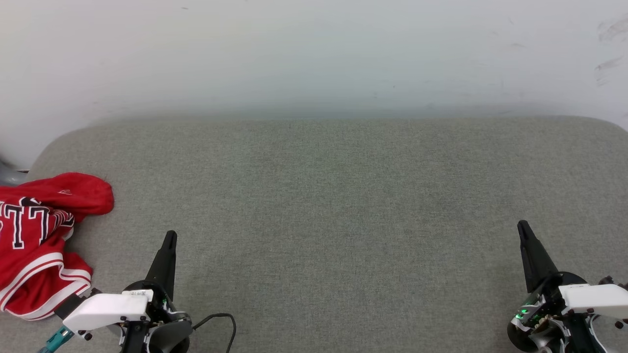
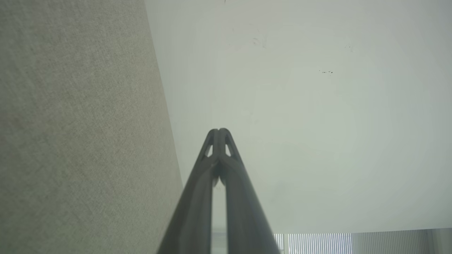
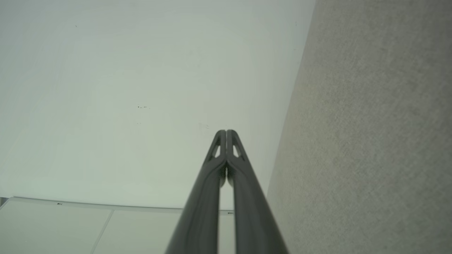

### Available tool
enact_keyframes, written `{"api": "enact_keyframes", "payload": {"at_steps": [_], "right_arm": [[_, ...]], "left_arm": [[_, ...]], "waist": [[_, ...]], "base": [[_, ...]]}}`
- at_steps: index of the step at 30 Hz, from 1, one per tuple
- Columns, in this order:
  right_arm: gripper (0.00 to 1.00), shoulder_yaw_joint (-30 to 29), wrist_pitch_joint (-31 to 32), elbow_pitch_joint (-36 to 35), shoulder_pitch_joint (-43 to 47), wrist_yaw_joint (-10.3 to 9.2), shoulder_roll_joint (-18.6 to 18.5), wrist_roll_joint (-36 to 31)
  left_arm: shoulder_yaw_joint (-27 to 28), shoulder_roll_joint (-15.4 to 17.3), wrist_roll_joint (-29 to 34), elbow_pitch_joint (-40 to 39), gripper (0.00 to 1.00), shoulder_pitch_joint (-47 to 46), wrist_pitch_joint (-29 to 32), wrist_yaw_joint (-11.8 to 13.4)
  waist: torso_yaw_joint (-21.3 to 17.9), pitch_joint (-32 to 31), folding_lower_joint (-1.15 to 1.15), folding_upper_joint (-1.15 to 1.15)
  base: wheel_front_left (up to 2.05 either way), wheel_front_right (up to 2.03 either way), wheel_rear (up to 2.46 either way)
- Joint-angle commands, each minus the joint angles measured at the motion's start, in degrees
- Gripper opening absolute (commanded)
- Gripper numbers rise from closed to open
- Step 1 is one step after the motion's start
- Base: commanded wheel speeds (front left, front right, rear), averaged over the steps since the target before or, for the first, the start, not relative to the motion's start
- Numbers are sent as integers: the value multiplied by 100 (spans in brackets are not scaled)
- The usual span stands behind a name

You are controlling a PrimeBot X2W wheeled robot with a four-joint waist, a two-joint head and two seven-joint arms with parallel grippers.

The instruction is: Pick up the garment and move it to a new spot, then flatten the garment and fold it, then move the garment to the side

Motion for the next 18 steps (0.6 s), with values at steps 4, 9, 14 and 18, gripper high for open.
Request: {"api": "enact_keyframes", "payload": {"at_steps": [4, 9, 14, 18], "right_arm": [[0, 5, -2, 6, -75, -2, 18, -27], [0, 5, -2, 6, -75, -2, 18, -27], [0, 5, -2, 6, -75, -2, 18, -26], [0, 5, -2, 6, -75, -2, 18, -27]], "left_arm": [[13, -14, -10, -6, 0, -30, 25, -14], [13, -14, -10, -6, 0, -30, 25, -14], [13, -14, -10, -6, 0, -30, 25, -15], [13, -14, -10, -6, 0, -30, 25, -14]], "waist": [[0, 0, 0, 0], [0, 0, 0, 0], [0, 0, 0, 0], [0, 0, 0, 0]], "base": [[0, 0, 0], [0, 0, 0], [0, 0, 0], [0, 0, 0]]}}
